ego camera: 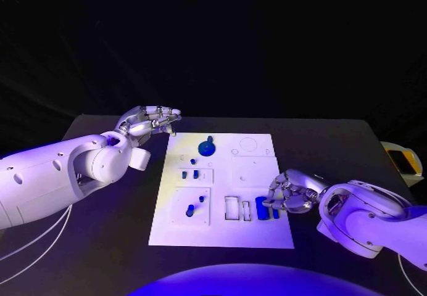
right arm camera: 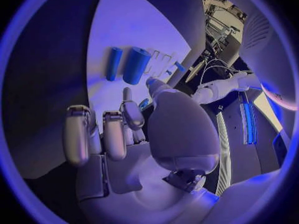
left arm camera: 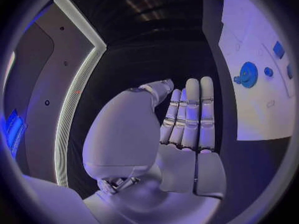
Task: Assemble the parts on the task board
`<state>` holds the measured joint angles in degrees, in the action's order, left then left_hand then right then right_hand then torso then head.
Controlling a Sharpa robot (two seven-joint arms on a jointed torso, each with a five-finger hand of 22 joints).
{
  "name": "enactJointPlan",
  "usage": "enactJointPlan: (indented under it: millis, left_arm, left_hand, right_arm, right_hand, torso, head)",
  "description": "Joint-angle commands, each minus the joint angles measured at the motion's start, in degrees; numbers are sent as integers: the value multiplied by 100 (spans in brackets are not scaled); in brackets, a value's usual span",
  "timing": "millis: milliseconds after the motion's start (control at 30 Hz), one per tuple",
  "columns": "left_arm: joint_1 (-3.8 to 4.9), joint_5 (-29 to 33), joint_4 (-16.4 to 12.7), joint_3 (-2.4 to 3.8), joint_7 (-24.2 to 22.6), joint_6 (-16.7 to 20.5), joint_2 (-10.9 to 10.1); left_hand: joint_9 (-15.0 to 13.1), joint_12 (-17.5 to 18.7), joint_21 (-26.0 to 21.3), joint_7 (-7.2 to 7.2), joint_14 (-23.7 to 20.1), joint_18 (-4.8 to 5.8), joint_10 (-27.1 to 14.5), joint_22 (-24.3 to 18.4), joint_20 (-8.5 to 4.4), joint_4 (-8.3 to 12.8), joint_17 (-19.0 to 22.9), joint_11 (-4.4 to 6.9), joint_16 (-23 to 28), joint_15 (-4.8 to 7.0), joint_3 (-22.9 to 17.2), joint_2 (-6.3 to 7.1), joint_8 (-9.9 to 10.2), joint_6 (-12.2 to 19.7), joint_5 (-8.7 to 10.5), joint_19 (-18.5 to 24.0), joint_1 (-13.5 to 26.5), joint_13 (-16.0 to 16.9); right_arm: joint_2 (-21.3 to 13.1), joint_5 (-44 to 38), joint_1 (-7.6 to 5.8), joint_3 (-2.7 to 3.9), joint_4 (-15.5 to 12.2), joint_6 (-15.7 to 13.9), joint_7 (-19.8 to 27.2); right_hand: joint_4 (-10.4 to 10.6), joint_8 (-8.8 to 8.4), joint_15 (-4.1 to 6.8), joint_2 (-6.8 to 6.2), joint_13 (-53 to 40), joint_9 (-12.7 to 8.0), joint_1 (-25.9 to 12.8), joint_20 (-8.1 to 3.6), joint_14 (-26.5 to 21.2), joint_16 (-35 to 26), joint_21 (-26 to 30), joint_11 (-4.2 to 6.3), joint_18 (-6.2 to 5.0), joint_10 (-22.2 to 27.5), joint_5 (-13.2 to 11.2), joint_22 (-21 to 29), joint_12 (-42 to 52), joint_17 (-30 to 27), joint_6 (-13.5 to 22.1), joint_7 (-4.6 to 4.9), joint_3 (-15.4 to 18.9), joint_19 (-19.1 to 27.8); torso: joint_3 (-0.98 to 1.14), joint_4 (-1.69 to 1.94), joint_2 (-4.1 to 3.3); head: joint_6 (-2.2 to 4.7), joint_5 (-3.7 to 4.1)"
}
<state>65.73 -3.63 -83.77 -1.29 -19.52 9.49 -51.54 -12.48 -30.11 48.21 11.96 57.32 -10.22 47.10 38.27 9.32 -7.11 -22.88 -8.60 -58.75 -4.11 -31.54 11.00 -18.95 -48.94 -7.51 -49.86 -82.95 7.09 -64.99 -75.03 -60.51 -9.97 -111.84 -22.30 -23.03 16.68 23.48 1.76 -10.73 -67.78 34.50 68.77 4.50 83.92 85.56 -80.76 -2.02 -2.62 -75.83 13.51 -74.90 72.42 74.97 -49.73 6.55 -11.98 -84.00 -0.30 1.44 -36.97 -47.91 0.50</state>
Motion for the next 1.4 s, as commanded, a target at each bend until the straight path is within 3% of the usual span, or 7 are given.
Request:
enactJointPlan:
  millis: [33, 433, 767, 1033, 1200, 1300, 1400]
  left_arm:
    - [3, -11, -24, 1, -36, -93, -2]
    - [3, -12, -32, -3, -27, -98, -22]
    - [3, -54, -18, -5, -20, -94, -35]
    - [2, -59, -18, -10, -18, -94, -38]
    - [2, -60, -21, -12, -16, -97, -45]
    - [2, -60, -20, -13, -18, -105, -47]
    - [2, -60, -22, -13, -21, -123, -46]
  left_hand:
    - [3, -20, 5, 5, -31, -26, -26, 8, 20, 26, 9, -4, -18, -13, -15, -41, -19, 20, -33, 36, 36, -5]
    - [1, -23, 4, 3, -31, -26, -28, 9, 21, 24, 10, -4, -20, -14, -14, -43, -25, 15, -32, 37, 41, -6]
    - [0, -25, 3, 2, -32, -26, -31, 9, 22, 22, 10, -4, -21, -14, -14, -45, -29, 11, -33, 37, 44, -6]
    - [0, -25, 3, 2, -32, -26, -31, 9, 22, 22, 10, -4, -21, -14, -14, -45, -29, 11, -33, 37, 44, -6]
    - [0, -25, 3, 2, -32, -26, -31, 9, 22, 22, 10, -4, -21, -14, -14, -45, -29, 11, -33, 37, 44, -6]
    - [0, -25, 3, 2, -32, -26, -31, 9, 22, 22, 10, -4, -21, -14, -14, -45, -29, 11, -33, 37, 44, -6]
    - [-3, -29, 2, -1, -34, -27, -38, 9, 23, 23, 11, -3, -24, -14, -13, -45, -37, 7, -33, 39, 47, -8]
  right_arm:
    - [27, -394, 40, -4, -6, 215, -334]
    - [162, -581, 161, -6, 18, 277, -502]
    - [302, -684, 211, -6, 80, 237, -620]
    - [439, -880, 291, -5, 227, 226, -683]
    - [483, -696, 316, -5, 253, -67, -630]
    - [493, -531, 322, -5, 249, -173, -606]
    - [500, -307, 326, -4, 242, -246, -583]
  right_hand:
    - [4, 38, 33, 0, -42, 2, -117, -48, 410, 27, -44, 12, 79, -20, 4, -1268, 31, 431, -38, -19, 81, -274]
    - [12, 198, 59, 185, -200, 20, -422, -69, 417, 58, -108, 46, 91, -49, -388, -1284, 73, 497, -77, -61, 756, -293]
    - [13, 267, 62, 337, -283, 8, -440, -71, 424, 70, -147, 51, 98, -84, -435, -1294, 84, 528, -64, -68, 1285, -306]
    - [-43, 326, 70, 571, -364, -31, 341, -79, 429, 83, -174, 58, 103, -117, -323, -1301, 81, 560, -60, -78, 1449, -314]
    - [-179, 332, 119, 832, -598, -110, 1073, -114, 449, 122, -285, 123, 125, -297, -416, -1331, 264, 657, -200, -138, 1112, -355]
    - [-151, 292, 138, 841, -625, -173, 1199, -133, 451, 129, -310, 145, 130, -319, -464, -1338, 272, 673, -260, -161, 958, -364]
    - [-86, 232, 150, 772, -644, -255, 1295, -152, 450, 128, -305, 155, 129, -326, -175, -1336, 261, 672, -317, -169, 732, -360]
  torso:
    - [7, -7, -4]
    - [10, -8, -7]
    - [1, -10, -3]
    - [3, -2, -3]
    - [2, 0, -2]
    - [3, -12, 3]
    - [-1, -8, 5]
  head:
    - [2, -7]
    - [-19, -28]
    - [-35, -35]
    - [-41, -43]
    - [-52, -39]
    - [-44, -40]
    - [-45, -32]
